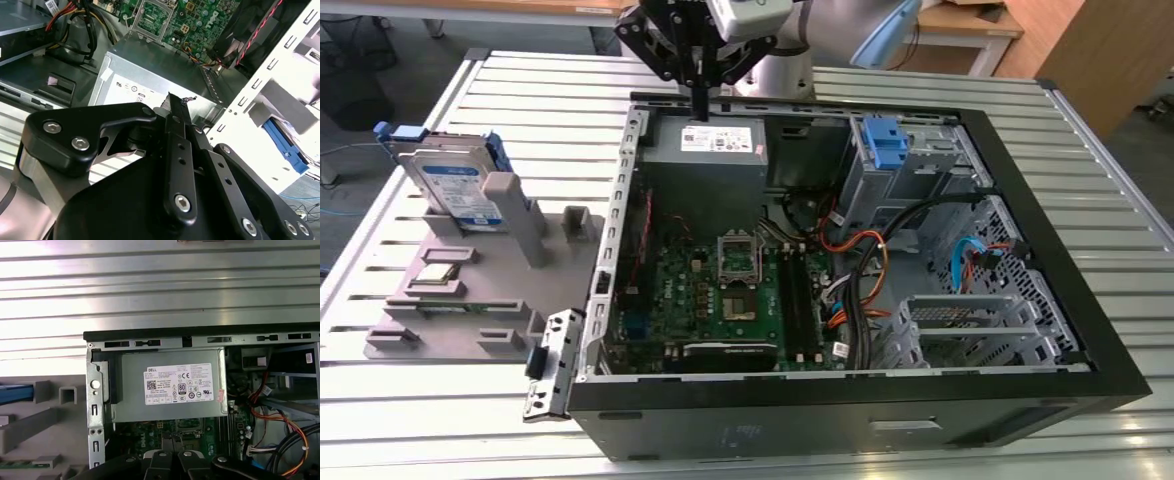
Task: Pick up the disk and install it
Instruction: 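Reach for the disk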
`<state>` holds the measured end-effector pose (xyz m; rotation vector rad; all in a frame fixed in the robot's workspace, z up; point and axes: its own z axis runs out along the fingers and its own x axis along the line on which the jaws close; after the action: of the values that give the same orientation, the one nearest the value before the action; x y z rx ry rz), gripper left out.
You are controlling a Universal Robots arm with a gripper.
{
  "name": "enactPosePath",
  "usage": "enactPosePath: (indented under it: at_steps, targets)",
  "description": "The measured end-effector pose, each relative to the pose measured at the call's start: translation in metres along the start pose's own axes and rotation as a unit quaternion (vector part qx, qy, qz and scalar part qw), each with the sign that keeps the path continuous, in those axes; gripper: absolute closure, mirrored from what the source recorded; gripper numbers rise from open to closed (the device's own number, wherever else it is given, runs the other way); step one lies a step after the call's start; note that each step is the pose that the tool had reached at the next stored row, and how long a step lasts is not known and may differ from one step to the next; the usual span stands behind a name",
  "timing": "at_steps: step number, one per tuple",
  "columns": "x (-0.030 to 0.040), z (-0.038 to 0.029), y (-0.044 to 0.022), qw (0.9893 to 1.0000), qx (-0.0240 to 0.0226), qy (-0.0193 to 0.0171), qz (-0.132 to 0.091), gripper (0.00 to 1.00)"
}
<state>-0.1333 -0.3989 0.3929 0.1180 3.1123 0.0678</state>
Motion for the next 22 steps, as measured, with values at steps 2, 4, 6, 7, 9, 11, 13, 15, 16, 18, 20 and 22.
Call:
enactPosePath:
  at_steps: [2,4,6,7,9,11,13,15,16,18,20,22]
  targets:
    - [0.0015,0.0,-0.0001,1.0,0.0,0.0,0.0,0.9]
    - [0.003,0.0,-0.0002,1.0,0.0,0.0,0.0,0.9]
    - [0.004,-0.0001,-0.0003,1.0,0.0001,0.0001,0.0,0.9]
    - [0.0042,-0.0001,-0.0003,1.0,0.0001,0.0,0.0,0.9]
    - [0.0042,-0.0001,-0.0004,1.0,0.0001,0.0,0.0,0.9]
    - [0.0044,-0.0001,-0.0004,1.0,0.0001,0.0,0.0,0.9]
    - [0.0046,0.0,-0.0004,1.0,0.0,0.0,0.0,0.9]
    - [0.0053,-0.0001,-0.0004,1.0,0.0001,0.0,0.0,0.9]
    - [0.0058,-0.0001,-0.0005,1.0,0.0,0.0,0.0,0.9]
    - [0.007,-0.0001,-0.0006,1.0,0.0001,0.0,0.0,0.9]
    - [0.0085,-0.0002,-0.0007,1.0,0.0001,0.0,0.0,0.9]
    - [0.0098,-0.0002,-0.0008,1.0,0.0001,0.0,0.0,0.9]
